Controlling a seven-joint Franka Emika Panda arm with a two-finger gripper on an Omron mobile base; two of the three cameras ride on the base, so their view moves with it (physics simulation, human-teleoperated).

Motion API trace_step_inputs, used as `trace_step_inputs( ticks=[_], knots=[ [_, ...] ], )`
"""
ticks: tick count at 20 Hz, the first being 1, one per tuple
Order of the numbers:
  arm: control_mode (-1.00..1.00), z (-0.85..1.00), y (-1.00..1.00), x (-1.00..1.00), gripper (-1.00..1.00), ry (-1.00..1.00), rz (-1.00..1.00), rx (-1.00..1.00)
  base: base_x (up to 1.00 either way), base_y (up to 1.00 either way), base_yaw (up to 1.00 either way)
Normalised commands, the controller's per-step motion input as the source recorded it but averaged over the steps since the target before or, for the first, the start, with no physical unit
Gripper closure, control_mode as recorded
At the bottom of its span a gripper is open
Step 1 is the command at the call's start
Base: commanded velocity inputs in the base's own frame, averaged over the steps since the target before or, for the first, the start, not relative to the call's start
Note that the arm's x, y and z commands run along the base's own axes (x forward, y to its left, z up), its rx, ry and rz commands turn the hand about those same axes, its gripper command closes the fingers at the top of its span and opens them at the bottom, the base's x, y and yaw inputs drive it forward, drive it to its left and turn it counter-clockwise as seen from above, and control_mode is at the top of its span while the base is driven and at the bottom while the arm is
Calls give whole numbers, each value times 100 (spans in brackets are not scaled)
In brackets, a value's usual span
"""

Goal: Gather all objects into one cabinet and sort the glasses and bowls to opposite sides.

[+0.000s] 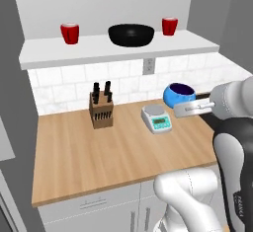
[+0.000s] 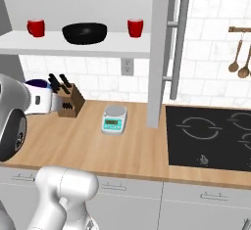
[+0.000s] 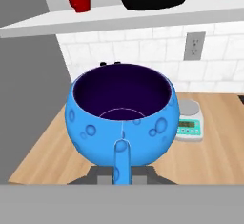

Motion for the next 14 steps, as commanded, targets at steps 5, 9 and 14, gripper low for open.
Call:
trace_step_inputs(
  ticks=[5,9,14],
  knots=[
    [-100,42,39,0,100,-5,10,-1,0,0,0],
    [-100,88,81,1,100,-11,12,-8,0,0,0],
    [-100,61,49,14,100,-1,8,-5,0,0,0]
  ],
)
